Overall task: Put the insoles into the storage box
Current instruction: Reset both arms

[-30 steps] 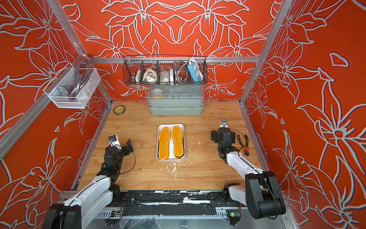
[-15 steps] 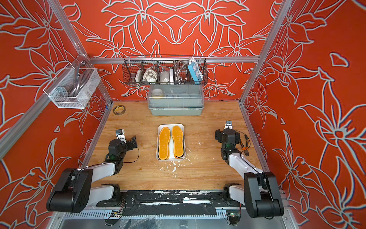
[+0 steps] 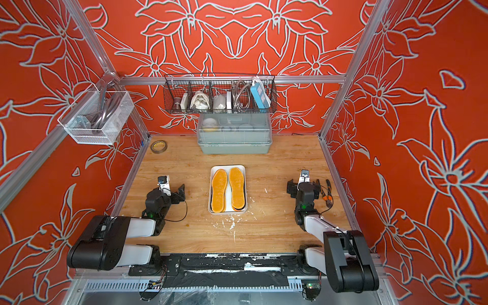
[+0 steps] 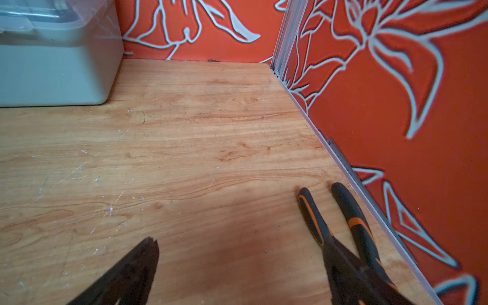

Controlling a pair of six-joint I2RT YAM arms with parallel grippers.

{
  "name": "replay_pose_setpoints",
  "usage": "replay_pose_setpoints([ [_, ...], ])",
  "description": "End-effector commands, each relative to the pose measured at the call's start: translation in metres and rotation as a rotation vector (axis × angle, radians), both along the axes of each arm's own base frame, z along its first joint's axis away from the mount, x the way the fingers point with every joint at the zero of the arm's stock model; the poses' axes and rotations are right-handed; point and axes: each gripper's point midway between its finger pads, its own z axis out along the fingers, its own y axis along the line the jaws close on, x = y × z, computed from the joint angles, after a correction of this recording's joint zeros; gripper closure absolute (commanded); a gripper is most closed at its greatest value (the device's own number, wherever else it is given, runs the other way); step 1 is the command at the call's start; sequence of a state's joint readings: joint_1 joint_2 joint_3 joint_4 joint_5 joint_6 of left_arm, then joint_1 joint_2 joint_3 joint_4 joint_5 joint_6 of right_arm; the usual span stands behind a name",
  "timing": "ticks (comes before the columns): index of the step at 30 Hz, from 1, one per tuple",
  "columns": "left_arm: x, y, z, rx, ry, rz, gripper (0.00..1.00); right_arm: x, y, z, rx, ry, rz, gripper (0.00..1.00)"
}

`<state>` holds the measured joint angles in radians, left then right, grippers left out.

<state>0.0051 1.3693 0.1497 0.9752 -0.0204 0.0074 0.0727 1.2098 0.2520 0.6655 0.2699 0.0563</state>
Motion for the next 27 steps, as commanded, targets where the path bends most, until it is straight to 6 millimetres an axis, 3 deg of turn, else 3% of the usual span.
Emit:
replay_pose_setpoints([
  [1,0.009,-0.005,0.009,0.015,-0.018,-0.030,0.02,0.015,0.003,0.011,-0.013,-0.047,0.031,0.00],
  [7,0.023,0.005,0.004,0.010,0.056,0.035,0.02,0.025,0.042,-0.006,-0.036,-0.064,0.273,0.00],
  [14,0.027,0.012,0.001,-0.028,0.085,0.043,0.02,0.031,0.013,-0.012,-0.007,0.016,0.101,0.00],
  [27,0.027,0.012,0.002,-0.025,0.081,0.044,0.02,0.034,0.014,-0.013,-0.007,0.027,0.107,0.00],
])
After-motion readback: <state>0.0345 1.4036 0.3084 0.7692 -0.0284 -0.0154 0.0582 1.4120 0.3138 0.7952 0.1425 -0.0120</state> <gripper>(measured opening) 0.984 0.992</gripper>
